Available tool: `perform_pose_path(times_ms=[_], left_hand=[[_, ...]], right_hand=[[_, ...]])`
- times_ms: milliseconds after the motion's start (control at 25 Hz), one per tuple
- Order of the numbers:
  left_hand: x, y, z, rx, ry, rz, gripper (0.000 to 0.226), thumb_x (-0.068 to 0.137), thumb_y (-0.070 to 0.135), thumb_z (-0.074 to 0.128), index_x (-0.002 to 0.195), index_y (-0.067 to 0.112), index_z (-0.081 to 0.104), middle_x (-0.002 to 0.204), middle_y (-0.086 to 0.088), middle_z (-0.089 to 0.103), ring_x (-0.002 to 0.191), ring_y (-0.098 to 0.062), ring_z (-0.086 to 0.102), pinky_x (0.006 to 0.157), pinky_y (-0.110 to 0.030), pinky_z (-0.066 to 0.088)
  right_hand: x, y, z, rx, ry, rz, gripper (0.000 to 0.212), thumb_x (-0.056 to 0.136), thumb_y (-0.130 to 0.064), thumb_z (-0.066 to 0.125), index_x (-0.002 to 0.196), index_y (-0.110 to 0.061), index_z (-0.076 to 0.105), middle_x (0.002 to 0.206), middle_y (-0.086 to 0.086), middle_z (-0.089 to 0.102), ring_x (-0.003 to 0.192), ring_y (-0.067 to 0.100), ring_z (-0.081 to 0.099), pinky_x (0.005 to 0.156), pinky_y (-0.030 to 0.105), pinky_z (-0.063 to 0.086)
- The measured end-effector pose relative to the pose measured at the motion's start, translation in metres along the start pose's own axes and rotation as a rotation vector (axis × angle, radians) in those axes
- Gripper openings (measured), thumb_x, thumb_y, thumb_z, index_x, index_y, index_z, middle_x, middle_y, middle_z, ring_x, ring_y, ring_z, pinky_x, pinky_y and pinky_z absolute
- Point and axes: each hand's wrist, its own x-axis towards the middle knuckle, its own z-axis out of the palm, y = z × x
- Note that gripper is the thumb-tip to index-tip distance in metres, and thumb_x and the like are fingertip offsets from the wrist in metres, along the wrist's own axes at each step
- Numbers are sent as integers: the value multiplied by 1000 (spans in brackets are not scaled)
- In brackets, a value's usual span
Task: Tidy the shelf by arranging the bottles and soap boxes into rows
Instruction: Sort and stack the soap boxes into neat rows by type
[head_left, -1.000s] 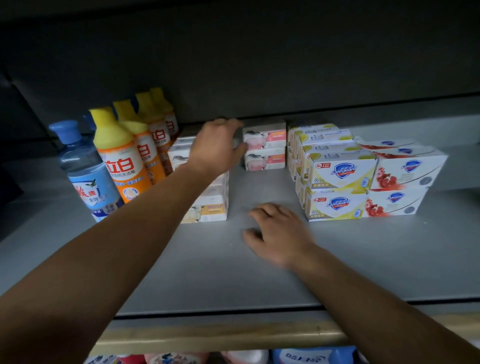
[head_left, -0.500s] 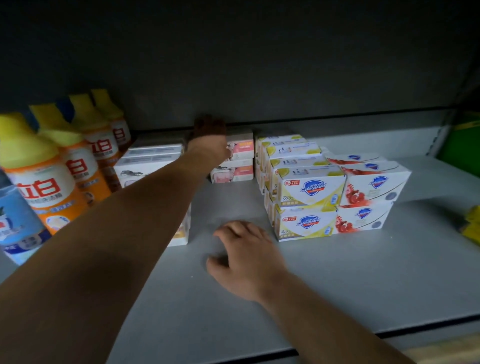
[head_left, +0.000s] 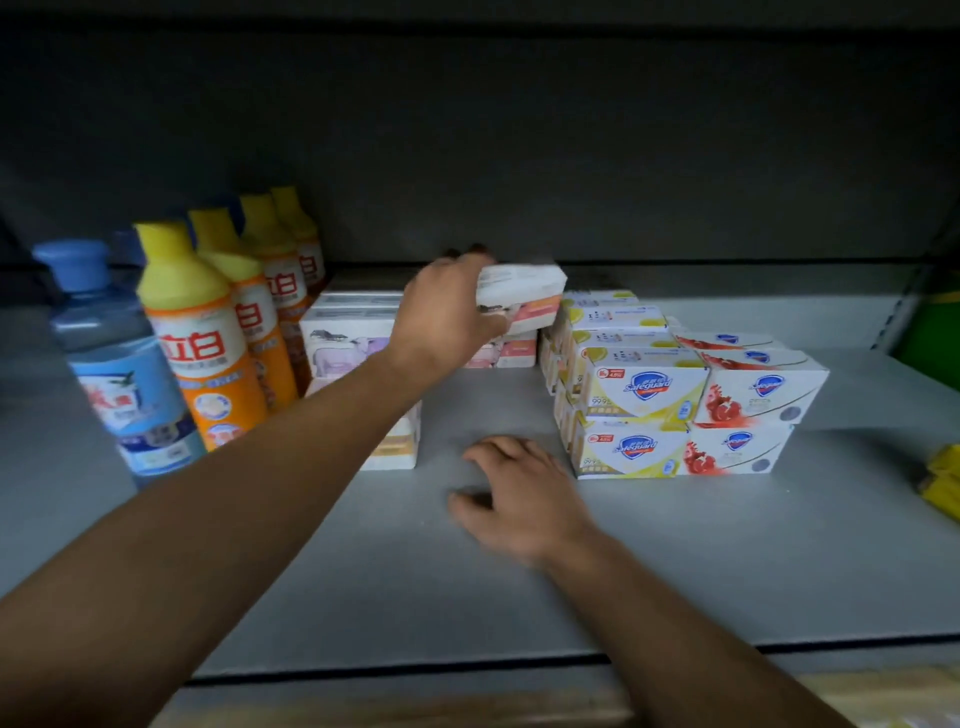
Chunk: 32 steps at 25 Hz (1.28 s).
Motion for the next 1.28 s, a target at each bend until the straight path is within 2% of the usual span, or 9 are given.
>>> perform_pose_path(times_ms=[200,280,400,520,680,840,960,1080,1280], left_hand=[[-94,-21,-65,-174,52,-28,55,62,41,87,112,31,66,103,11,69,90,-6,60,75,-21,44],[-123,-30,-75,-260,10,-103,52,61,38,89,109,32,67,99,16,69,88,-1,62,77,-19,47],[-151,-41,-75,-525,-93,-275,45,62,26,91,100,30,68,96,13,72,87,-3,66,80,-26,55],[-169,-49,-72,-944,-116,-438,41,63,17,88,100,19,70,95,0,73,88,-16,69,77,-31,58],[-187,-54,-67,-1345,-208,-674,41,74,34,77,109,14,69,105,-10,73,95,-28,71,72,-43,59],[-198,-59,-65,-1407,-293,-788,41,74,53,63,98,20,67,82,-7,69,66,-23,68,55,-36,56],[-199,-59,-59,-1324,-233,-783,42,84,52,66,95,12,61,66,-10,63,54,-21,63,51,-32,55],[-200,-58,-54,-1241,-201,-749,40,89,51,60,84,12,65,58,-5,61,50,-16,60,49,-28,53],[-202,-59,-54,-1259,-180,-735,40,87,52,62,90,12,63,58,-6,60,48,-16,58,45,-27,51]], right_hand=[[-11,-5,-21,537,137,28,78,74,-41,77,141,-30,37,129,-12,53,119,8,54,103,30,42],[-16,-13,-33,640,171,-33,100,65,-41,80,147,-35,24,135,-17,47,115,-1,53,99,23,44],[-18,-32,-57,472,133,-275,110,61,-35,79,149,-41,14,148,-18,25,128,-14,31,102,4,27],[-21,-46,-70,231,135,-422,85,69,-23,81,142,-26,40,140,-7,37,126,-4,37,98,2,25],[-36,-51,-68,441,57,-229,69,67,-36,84,127,-38,51,117,-23,58,107,-7,54,88,6,40],[-41,-57,-46,835,78,78,22,84,-41,71,102,-29,66,101,-11,70,90,-1,66,78,14,51],[-44,-65,-38,1132,-63,326,36,92,-51,55,91,-18,72,80,7,73,68,18,69,61,27,55],[-43,-65,-42,1190,-225,461,42,90,-57,52,88,-20,73,74,9,73,59,24,68,51,25,52],[-45,-64,-41,1193,-229,435,38,92,-50,56,82,-21,77,84,10,75,71,25,72,66,34,59]])
